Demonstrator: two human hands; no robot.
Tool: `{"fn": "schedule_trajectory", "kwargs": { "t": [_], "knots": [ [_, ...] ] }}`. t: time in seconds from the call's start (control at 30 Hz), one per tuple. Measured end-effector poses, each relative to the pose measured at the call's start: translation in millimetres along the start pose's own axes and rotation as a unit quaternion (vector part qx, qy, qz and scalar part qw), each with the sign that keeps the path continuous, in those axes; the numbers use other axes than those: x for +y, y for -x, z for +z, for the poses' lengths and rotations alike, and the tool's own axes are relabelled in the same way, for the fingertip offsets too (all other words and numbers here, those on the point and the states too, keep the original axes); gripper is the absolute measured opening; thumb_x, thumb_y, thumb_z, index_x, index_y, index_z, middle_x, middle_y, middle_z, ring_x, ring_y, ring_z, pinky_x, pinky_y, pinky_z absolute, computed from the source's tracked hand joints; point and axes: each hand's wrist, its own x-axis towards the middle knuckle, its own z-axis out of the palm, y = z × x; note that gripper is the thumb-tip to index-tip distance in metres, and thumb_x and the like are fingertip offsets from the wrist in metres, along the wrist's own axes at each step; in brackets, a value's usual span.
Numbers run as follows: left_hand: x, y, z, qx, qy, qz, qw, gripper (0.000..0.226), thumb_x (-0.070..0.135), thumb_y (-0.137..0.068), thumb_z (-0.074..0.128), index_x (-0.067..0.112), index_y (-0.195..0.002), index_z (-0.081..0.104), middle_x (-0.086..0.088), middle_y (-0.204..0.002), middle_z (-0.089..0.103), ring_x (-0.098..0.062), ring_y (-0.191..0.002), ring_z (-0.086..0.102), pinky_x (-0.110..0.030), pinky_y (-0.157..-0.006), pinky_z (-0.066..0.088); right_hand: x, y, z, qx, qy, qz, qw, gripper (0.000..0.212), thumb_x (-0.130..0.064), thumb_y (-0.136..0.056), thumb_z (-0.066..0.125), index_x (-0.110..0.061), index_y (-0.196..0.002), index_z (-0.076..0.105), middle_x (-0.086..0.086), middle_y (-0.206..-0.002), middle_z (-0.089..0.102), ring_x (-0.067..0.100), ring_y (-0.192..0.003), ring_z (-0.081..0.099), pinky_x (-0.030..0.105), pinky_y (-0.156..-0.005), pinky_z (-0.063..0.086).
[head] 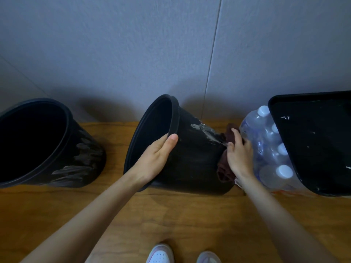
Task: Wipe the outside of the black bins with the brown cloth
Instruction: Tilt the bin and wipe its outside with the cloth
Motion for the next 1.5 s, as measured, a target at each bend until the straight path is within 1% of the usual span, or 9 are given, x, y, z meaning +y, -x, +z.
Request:
{"fn": "schedule_trajectory", "kwargs": {
  "t": [0.17,0.37,0.47,0.57,0.73,0.9,1.0,1.27,1.5],
  "knots": [
    [-1,-3,-3,0.007,-0.001,-0.005,1.0,0.028,0.037,-0.095,0.034,0.029,-0.101,0.06,0.012,-0.096,0.066,0.006,-0.09,0.062,-0.003,-0.07,0.045,-27,8,-2,-0.041,-0.039,-0.016,0.998,0.046,-0.026,-0.1,0.035,-0.033,-0.144,0.026,0.005,-0.15,0.022,0.026,-0.137,0.022,0.04,-0.105,0.029],
    [-1,-8,-2,0.011,-0.049,0.009,0.999,0.028,0.041,-0.093,0.034,0.032,-0.107,0.056,0.011,-0.101,0.064,-0.005,-0.1,0.06,-0.02,-0.088,0.046,-83,37,1,-0.088,-0.168,-0.16,0.969,0.043,-0.027,-0.1,0.033,-0.042,-0.14,0.029,-0.008,-0.144,0.023,0.0,-0.118,0.021,0.002,-0.081,0.025],
    [1,-12,0,0.017,-0.074,0.02,0.997,0.027,0.038,-0.095,0.034,0.029,-0.11,0.055,0.008,-0.102,0.063,-0.006,-0.101,0.059,-0.021,-0.088,0.045,-83,40,3,-0.084,-0.161,-0.211,0.96,0.044,-0.023,-0.1,0.034,-0.049,-0.134,0.024,-0.008,-0.145,0.024,-0.002,-0.125,0.022,-0.011,-0.078,0.018],
    [3,-17,-1,0.006,-0.083,0.025,0.996,0.032,0.038,-0.096,0.034,0.025,-0.117,0.054,0.012,-0.104,0.062,-0.002,-0.102,0.058,-0.016,-0.088,0.045,-65,31,5,-0.033,-0.096,-0.216,0.971,0.048,-0.019,-0.1,0.034,-0.042,-0.141,0.026,-0.004,-0.148,0.025,0.009,-0.134,0.024,-0.005,-0.083,0.02],
    [0,-16,-9,0.011,-0.065,0.024,0.998,0.021,0.037,-0.096,0.033,0.036,-0.099,0.054,0.013,-0.099,0.063,0.014,-0.088,0.057,0.002,-0.07,0.041,-14,9,5,-0.007,-0.03,-0.091,0.995,0.046,-0.021,-0.1,0.032,-0.035,-0.144,0.03,0.002,-0.15,0.025,0.024,-0.138,0.024,0.033,-0.103,0.027],
    [-2,-16,-2,-0.015,-0.076,0.037,0.996,0.03,0.05,-0.086,0.033,0.041,-0.106,0.053,0.014,-0.105,0.064,0.006,-0.099,0.058,-0.01,-0.085,0.045,9,-7,-1,-0.014,-0.031,0.01,0.999,0.045,-0.023,-0.1,0.031,-0.037,-0.142,0.031,0.003,-0.152,0.026,0.025,-0.142,0.019,0.047,-0.112,0.021],
    [-2,-14,-2,-0.021,-0.057,0.038,0.997,0.034,0.05,-0.084,0.035,0.035,-0.105,0.057,0.01,-0.101,0.066,0.002,-0.096,0.062,-0.012,-0.082,0.048,-12,0,-3,-0.011,-0.029,-0.012,0.999,0.043,-0.024,-0.1,0.031,-0.036,-0.142,0.033,0.003,-0.151,0.028,0.025,-0.139,0.023,0.043,-0.108,0.026],
    [-5,-7,1,-0.02,-0.06,0.04,0.997,0.036,0.045,-0.085,0.038,0.023,-0.102,0.061,0.0,-0.092,0.069,-0.008,-0.086,0.065,-0.02,-0.076,0.051,-101,44,4,-0.022,-0.125,-0.215,0.968,0.046,-0.022,-0.1,0.032,-0.034,-0.144,0.029,-0.001,-0.145,0.027,0.012,-0.13,0.027,-0.001,-0.079,0.023],
    [-10,-1,-8,-0.039,-0.065,0.049,0.996,0.029,0.041,-0.086,0.038,0.031,-0.103,0.059,0.012,-0.092,0.069,-0.001,-0.094,0.063,-0.012,-0.075,0.048,-13,11,1,-0.01,-0.005,-0.106,0.994,0.045,-0.024,-0.099,0.032,-0.04,-0.141,0.031,0.002,-0.148,0.029,0.022,-0.133,0.033,0.036,-0.1,0.04]
  ]
}}
